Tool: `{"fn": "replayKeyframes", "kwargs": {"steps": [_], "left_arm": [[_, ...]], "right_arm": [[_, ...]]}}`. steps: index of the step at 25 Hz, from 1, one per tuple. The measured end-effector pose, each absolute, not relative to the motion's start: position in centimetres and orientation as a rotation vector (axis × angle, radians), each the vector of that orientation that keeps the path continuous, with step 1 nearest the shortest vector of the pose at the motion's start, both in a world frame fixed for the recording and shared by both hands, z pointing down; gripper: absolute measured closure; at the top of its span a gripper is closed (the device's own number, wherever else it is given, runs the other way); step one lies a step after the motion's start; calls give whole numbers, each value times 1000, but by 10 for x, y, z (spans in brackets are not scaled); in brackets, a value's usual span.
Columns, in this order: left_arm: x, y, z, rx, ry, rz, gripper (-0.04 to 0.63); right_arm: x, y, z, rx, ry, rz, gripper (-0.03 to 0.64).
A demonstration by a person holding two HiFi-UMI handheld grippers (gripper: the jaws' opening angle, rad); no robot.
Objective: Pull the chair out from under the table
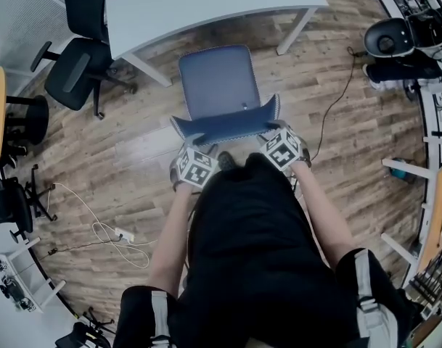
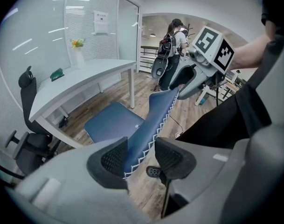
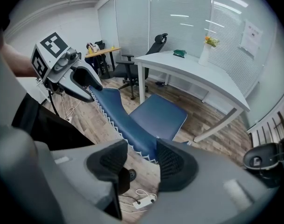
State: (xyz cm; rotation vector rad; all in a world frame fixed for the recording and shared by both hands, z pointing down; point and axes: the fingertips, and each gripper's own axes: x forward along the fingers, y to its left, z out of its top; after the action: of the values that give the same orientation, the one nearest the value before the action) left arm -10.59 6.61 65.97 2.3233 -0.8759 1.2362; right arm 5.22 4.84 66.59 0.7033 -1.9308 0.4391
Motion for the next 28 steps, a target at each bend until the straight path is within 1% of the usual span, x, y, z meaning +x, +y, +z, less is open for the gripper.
{"fn": "replayKeyframes", "kwargs": {"steps": [15,28], "left_arm": [[-74,106,655,2268,-910,1216,410],[-48,160,655,2226,-941,1193,410]], "right_arm": [[83,80,658,626,-1944,409,422],[109,129,658,576,-1965,388,425]]}}
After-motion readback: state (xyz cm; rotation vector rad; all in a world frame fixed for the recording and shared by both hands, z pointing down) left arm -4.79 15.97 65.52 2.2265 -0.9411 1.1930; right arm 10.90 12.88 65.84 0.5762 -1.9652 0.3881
